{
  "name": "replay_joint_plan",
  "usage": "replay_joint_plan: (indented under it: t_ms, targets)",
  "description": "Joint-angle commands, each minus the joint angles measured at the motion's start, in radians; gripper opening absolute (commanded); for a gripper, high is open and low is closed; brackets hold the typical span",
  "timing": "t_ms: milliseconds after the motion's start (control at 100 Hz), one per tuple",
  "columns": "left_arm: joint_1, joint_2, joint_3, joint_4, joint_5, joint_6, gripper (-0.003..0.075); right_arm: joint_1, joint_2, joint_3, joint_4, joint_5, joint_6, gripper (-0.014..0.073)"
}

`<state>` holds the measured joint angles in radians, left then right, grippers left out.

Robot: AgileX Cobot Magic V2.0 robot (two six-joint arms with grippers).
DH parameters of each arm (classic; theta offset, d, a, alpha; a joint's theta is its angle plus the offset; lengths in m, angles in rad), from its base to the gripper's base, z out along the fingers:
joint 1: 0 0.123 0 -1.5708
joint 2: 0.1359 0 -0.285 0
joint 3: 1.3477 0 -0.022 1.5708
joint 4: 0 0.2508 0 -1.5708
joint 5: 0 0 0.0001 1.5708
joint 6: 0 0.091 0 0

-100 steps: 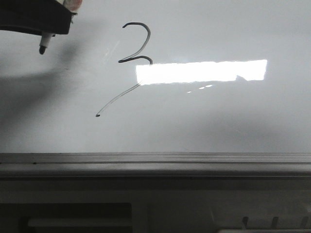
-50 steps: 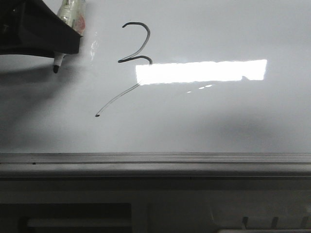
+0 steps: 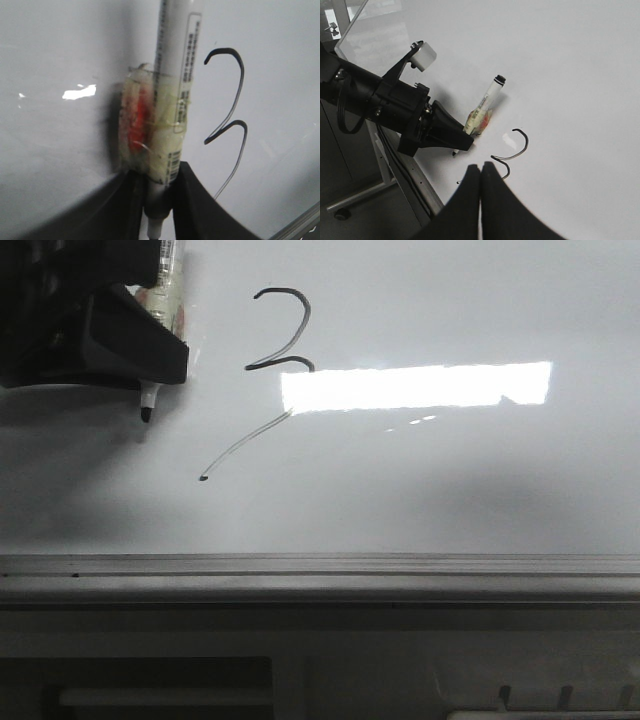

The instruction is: Write number 3 on whiteboard

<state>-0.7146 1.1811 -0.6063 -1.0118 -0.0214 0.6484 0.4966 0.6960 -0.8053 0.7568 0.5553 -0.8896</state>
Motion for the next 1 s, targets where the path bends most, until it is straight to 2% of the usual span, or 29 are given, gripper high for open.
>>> replay_joint_plan:
  t_ms: [0,330,450,530,640,870,990]
  targets:
    - [0.006,0.028,-0.018,-0.033,-0.109,-0.006,-0.002,-0.006,0.006,-0.026,0.036,-0.055,0.004,-0.0063]
    - [0.006,0.038,-0.018,-0.038,-0.1,-0.006,-0.0011,-0.006,0.006,-0.026,0.036,-0.051,0.004,-0.0063]
    - [0.006,0.038,-0.018,-0.038,-0.1,-0.006,0.0089,-0.006,0.006,-0.026,0.036,-0.051,0.004,-0.0063]
    - [0.006,0.038,-0.018,-0.042,-0.1,-0.006,0.0216,-0.006,0.006,-0.026,0.036,-0.051,0.004,-0.0063]
    - [0.006,0.038,-0.018,-0.042,-0.105,-0.006,0.0326,-0.006,0.006,-0.026,0.038,-0.051,0.004,-0.0063]
    - [0.006,0.038,-0.018,-0.042,-0.112,-0.006,0.0365,-0.006,0.006,-0.026,0.038,-0.051,0.004,-0.0063]
    - [0.006,0.014,-0.019,-0.042,-0.112,-0.006,0.0458,-0.006,-0.002,-0.026,0.038,-0.051,0.004,-0.0063]
